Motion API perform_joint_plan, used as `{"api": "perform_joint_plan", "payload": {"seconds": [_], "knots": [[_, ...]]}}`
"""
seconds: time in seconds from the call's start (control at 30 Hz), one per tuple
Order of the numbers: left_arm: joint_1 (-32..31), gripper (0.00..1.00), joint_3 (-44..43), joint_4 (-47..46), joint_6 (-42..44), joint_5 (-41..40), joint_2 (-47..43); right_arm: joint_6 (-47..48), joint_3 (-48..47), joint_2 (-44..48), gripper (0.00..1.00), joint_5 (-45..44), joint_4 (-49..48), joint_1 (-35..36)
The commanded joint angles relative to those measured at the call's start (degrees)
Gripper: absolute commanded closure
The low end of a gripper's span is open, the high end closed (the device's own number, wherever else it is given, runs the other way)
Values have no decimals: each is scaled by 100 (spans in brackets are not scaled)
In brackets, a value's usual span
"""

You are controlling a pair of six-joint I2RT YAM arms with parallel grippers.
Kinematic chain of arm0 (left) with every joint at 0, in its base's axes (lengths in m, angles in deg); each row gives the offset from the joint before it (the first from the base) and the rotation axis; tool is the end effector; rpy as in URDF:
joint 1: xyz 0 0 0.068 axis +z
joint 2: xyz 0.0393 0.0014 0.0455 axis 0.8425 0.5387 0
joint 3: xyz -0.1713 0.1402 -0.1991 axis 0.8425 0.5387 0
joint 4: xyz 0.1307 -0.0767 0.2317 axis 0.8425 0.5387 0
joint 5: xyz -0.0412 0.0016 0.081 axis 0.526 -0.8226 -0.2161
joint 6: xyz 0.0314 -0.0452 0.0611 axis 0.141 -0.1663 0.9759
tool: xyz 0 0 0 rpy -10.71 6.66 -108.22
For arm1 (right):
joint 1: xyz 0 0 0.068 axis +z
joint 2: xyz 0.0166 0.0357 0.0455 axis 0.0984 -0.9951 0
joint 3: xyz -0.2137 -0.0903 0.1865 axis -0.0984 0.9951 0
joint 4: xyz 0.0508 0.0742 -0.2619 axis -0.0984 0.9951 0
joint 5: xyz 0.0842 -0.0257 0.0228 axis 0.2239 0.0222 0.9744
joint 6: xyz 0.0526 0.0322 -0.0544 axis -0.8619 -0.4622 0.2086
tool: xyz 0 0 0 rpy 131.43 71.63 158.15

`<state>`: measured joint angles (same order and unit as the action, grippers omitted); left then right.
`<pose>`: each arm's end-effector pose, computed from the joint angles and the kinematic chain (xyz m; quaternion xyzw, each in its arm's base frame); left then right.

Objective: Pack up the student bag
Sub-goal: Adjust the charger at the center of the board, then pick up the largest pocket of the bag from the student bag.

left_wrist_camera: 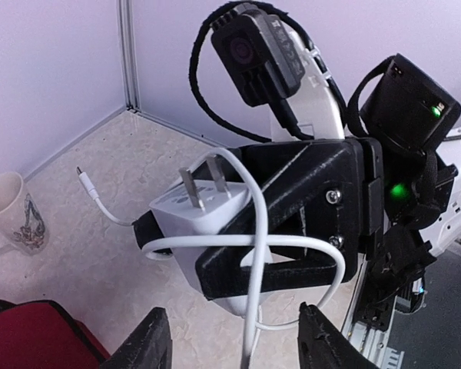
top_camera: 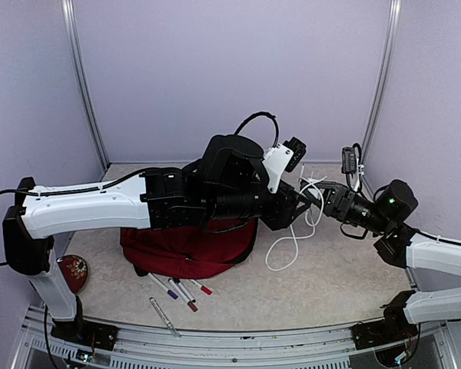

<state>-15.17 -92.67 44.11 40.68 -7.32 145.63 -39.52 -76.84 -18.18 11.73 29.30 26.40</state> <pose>0.1556 -0.4583 0.3800 0.3863 0.7184 -0.3300 0.4752 0.1905 0.1662 0.3106 -0.1477 0.6009 0.6282 0.4717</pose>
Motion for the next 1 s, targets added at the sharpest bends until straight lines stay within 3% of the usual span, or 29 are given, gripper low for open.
{"api": "perform_joint_plan", "payload": {"seconds": [0.0, 0.17, 0.27, 0.4, 0.53, 0.77, 0.97], "knots": [[-7, 41, 3, -23, 121, -7, -176, -323, 80, 111, 96, -54, -704, -90], [45, 18, 38, 89, 145, -101, -369, -600, 188, 197, 96, -58, -949, -260], [160, 2, 249, -56, 71, 297, -625, -646, 215, 295, 97, -51, -877, -377], [638, 1, 814, -294, -480, 599, -1029, -675, 259, 509, 99, -128, -494, -603], [1102, 1, 1247, 50, -949, -312, -1112, -710, 433, 778, 99, -242, -180, -849], [1085, 1, 651, 950, -851, -1572, 213, -565, 652, 1225, 99, -335, 463, -1122], [1134, 5, 253, 1015, -739, -1977, 1244, -498, 720, 1404, 100, -270, 713, -1272]]}}
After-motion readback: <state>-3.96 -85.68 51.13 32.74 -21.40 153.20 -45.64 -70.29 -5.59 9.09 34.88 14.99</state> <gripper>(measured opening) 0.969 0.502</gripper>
